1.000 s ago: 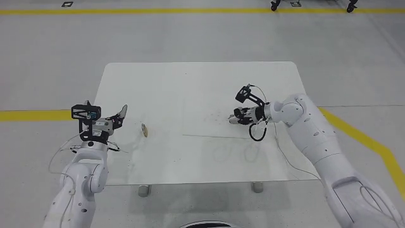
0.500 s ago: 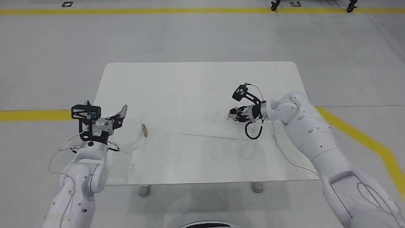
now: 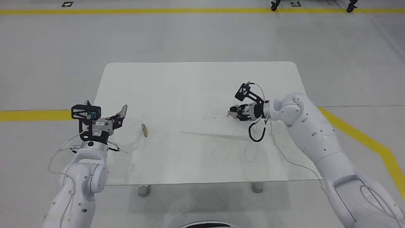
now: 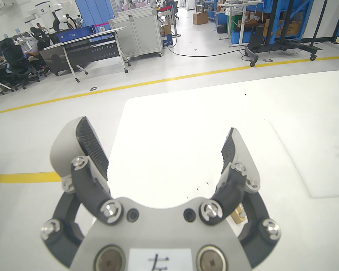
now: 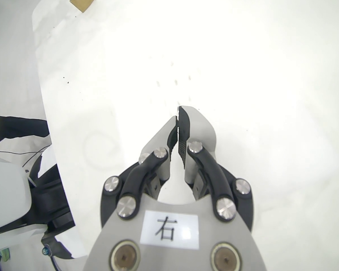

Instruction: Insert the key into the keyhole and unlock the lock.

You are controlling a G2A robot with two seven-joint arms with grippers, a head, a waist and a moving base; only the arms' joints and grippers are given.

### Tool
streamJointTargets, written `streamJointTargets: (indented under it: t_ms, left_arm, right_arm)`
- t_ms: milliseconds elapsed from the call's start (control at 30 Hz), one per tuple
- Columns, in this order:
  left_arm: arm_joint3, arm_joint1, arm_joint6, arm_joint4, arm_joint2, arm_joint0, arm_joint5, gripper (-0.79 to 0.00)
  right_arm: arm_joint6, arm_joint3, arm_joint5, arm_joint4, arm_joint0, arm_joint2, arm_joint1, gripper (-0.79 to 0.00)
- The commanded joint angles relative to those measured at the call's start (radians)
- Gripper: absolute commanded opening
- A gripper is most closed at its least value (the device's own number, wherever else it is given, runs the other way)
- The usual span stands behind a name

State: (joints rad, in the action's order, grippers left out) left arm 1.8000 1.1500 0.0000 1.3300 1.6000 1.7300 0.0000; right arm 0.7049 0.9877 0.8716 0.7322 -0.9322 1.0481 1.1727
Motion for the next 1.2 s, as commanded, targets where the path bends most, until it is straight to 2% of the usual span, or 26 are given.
streamJointTargets:
  t_ms: [0,267,400,867,933,1167]
  left_arm:
    - [0.000,0.000,0.000,0.000,0.000,0.000,0.000,0.000]
    - [0.000,0.000,0.000,0.000,0.000,0.000,0.000,0.000]
    - [0.000,0.000,0.000,0.000,0.000,0.000,0.000,0.000]
    - [0.000,0.000,0.000,0.000,0.000,0.000,0.000,0.000]
    - [0.000,0.000,0.000,0.000,0.000,0.000,0.000,0.000]
    - [0.000,0.000,0.000,0.000,0.000,0.000,0.000,0.000]
  right_arm:
    - [-0.029,0.031,0.019,0.018,-0.018,0.015,-0.008,-0.785]
    - [-0.135,0.159,0.062,0.092,-0.114,0.090,-0.045,-0.785]
    - [-0.107,0.193,0.040,0.138,-0.137,0.086,-0.053,-0.785]
    - [-0.113,0.201,0.039,0.136,-0.141,0.081,-0.053,-0.785]
    - [-0.129,0.211,0.141,0.094,-0.144,0.057,-0.052,-0.785]
    - [-0.263,0.181,0.141,-0.069,-0.116,0.010,-0.049,-0.785]
